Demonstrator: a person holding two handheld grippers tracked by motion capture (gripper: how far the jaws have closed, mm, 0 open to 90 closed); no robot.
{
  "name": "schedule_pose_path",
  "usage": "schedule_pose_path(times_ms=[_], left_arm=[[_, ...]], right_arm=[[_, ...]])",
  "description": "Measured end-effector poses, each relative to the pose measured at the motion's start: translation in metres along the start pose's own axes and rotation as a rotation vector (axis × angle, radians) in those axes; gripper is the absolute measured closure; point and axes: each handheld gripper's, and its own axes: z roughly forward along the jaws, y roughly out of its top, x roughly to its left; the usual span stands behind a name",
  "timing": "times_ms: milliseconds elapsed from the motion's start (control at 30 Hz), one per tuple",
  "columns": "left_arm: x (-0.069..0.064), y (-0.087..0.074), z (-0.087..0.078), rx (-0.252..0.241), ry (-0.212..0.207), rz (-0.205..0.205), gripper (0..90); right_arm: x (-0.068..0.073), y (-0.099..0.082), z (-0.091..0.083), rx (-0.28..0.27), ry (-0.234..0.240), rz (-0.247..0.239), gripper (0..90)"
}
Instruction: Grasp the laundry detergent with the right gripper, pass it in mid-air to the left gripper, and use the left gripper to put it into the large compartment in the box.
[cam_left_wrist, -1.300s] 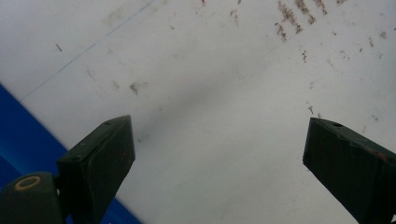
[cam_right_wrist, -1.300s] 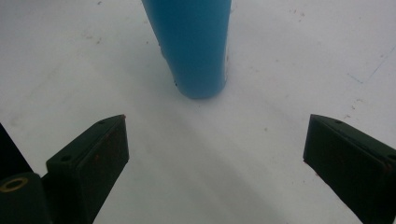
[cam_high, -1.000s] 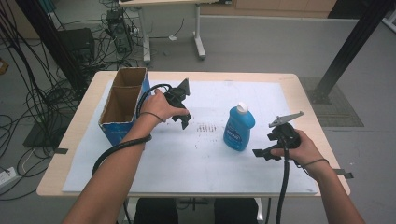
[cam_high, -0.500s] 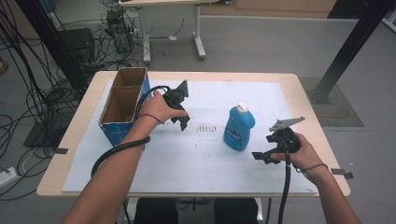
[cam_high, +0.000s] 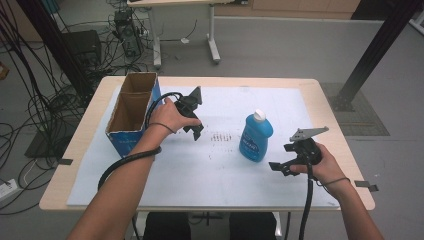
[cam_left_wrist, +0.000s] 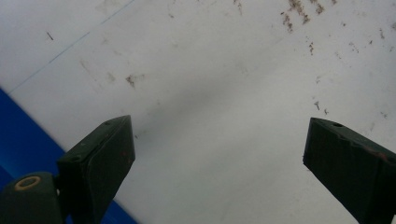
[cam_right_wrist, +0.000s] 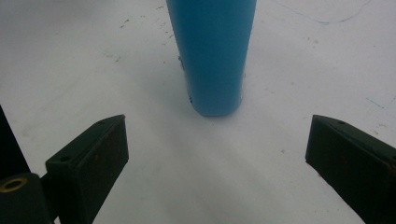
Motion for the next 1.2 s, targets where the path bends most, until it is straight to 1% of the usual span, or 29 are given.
schedule_pose_path(times_ms=[167, 200, 233, 300, 367, 633, 700, 967, 1067, 1133, 1200], left_arm=[[0.0, 0.001, 0.0, 0.003, -0.001, -0.004, 9.4], [0.001, 0.0, 0.0, -0.001, -0.004, -0.01, 9.4], [0.0, 0.001, 0.0, 0.003, 0.003, -0.003, 9.4], [0.001, 0.002, -0.001, 0.004, 0.001, -0.003, 9.4], [0.0, 0.002, -0.001, 0.006, 0.009, -0.004, 9.4], [0.0, 0.002, -0.001, 0.002, 0.005, -0.006, 9.4], [-0.001, 0.002, -0.001, 0.002, 0.01, -0.006, 9.4], [-0.001, 0.003, -0.001, 0.001, 0.011, -0.003, 9.4], [-0.002, 0.003, -0.001, 0.001, 0.007, -0.004, 9.4], [-0.003, 0.002, 0.0, 0.0, 0.012, -0.003, 9.4], [-0.003, 0.003, 0.0, 0.002, 0.011, -0.004, 9.4]], right_arm=[[-0.001, -0.003, 0.002, -0.011, 0.007, 0.0, 5.2], [-0.001, -0.004, 0.002, -0.012, 0.007, 0.001, 5.2], [-0.001, -0.004, 0.003, -0.012, 0.007, 0.001, 5.2], [-0.002, -0.006, 0.003, -0.016, 0.007, 0.002, 5.1], [-0.002, -0.007, 0.004, -0.022, 0.01, 0.004, 5.1], [-0.003, -0.017, 0.003, -0.064, 0.006, 0.009, 5.0], [-0.002, -0.018, 0.003, -0.075, -0.003, 0.005, 5.2], [0.0, -0.03, 0.004, -0.139, -0.003, -0.007, 5.3], [0.001, -0.032, 0.004, -0.153, -0.006, -0.013, 5.2], [0.001, -0.034, 0.004, -0.163, -0.006, -0.014, 5.2], [0.001, -0.035, 0.004, -0.165, -0.004, -0.016, 5.2]])
